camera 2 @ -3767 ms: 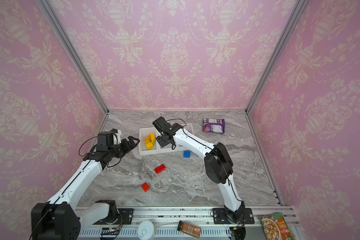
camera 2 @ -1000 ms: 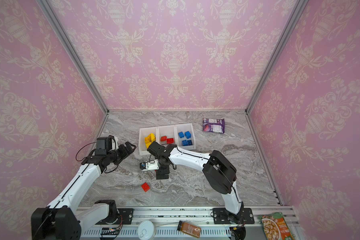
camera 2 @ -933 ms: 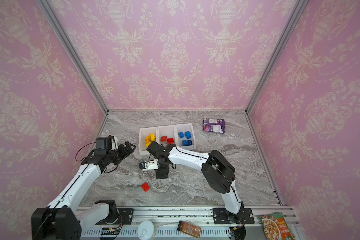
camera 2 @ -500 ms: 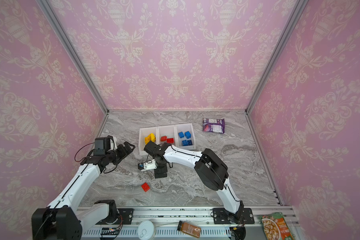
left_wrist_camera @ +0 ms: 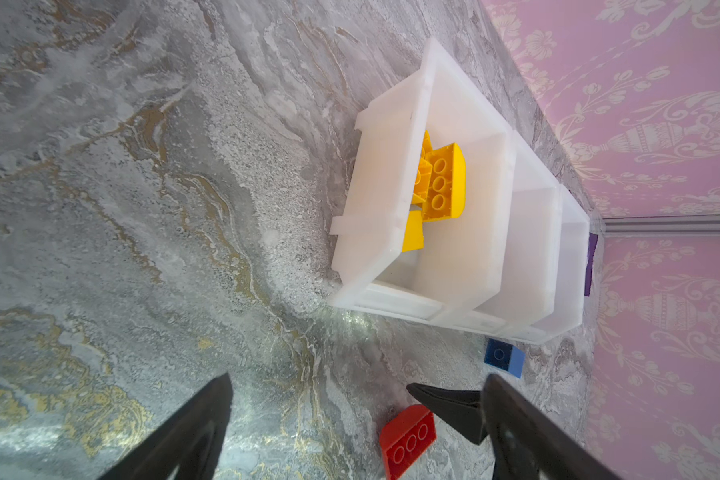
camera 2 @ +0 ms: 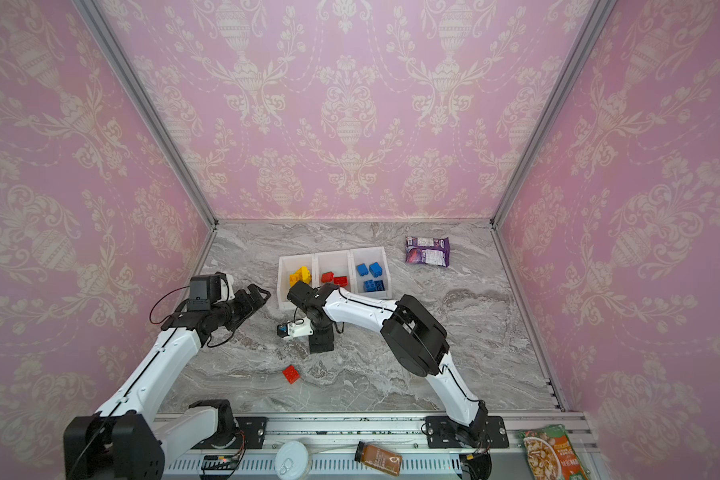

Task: Sort the legos into containers by color
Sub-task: 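Lower the right gripper onto a long red brick and grasp it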

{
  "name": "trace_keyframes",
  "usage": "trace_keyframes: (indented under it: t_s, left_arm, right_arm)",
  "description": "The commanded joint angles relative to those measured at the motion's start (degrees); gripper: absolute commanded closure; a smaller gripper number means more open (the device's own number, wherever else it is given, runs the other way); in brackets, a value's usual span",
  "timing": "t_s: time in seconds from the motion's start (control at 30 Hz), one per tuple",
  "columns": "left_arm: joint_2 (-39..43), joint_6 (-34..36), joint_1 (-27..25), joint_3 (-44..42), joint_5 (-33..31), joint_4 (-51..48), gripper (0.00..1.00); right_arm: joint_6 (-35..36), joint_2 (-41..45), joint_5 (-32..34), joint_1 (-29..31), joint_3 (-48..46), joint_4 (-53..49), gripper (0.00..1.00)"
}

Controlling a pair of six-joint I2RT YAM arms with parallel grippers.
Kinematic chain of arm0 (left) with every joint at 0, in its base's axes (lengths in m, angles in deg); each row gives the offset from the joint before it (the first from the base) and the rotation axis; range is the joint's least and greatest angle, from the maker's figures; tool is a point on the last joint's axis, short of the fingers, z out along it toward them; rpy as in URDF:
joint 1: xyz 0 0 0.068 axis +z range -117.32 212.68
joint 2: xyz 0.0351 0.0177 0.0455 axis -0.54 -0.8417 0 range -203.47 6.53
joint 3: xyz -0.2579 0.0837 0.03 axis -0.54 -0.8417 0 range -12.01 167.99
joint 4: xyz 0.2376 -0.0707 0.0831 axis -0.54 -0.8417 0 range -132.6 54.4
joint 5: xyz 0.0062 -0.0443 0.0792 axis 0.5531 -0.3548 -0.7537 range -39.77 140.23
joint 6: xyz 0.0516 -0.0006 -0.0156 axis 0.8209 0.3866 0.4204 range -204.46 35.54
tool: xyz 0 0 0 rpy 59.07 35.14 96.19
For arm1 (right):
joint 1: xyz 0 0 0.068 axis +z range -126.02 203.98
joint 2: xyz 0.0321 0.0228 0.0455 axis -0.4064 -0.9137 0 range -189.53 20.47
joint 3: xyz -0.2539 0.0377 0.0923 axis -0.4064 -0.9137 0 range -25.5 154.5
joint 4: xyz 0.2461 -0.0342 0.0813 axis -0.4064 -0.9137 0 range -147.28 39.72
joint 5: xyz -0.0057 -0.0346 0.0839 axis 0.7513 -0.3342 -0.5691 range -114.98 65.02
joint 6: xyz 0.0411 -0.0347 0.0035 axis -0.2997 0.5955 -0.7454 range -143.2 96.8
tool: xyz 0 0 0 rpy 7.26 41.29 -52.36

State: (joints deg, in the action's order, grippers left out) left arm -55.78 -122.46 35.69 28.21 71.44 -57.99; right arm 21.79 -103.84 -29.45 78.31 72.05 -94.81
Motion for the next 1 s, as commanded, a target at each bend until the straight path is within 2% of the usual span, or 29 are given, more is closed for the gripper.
trace_keyframes:
  t_s: [0.0, 0.3, 0.4, 0.43, 0.5, 0.77, 0.97]
  left_arm:
    - [0.25, 1.69, 0.60, -0.52, 1.02, -1.16, 0.04]
    - [0.60, 1.54, 0.66, -0.34, 0.89, -1.41, 0.04]
    - [0.82, 1.54, 0.64, -0.53, 0.85, -1.64, 0.04]
    - [0.91, 1.60, 0.68, -0.63, 0.84, -1.66, 0.04]
    - [0.96, 1.58, 0.68, -0.41, 0.80, -1.64, 0.04]
    - [1.13, 1.52, 0.69, -0.35, 0.85, -1.69, 0.04]
    - [1.17, 1.48, 0.70, -0.36, 0.85, -1.77, 0.04]
  right_arm:
    - [-0.86, -0.50, 0.19, -0.60, 1.34, -2.14, 0.11]
    - [-1.48, -0.93, -0.01, -0.60, 1.41, -2.25, 0.15]
    - [-1.76, -1.11, 0.00, -0.64, 1.33, -2.18, 0.19]
    - [-1.80, -1.11, -0.03, -0.59, 1.32, -2.22, 0.25]
    - [-1.95, -1.18, -0.05, -0.62, 1.40, -2.15, 0.31]
    - [-2.23, -1.46, -0.19, -0.62, 1.35, -2.57, 0.34]
    - [-2.63, -1.46, -0.45, -0.48, 1.34, -2.74, 0.46]
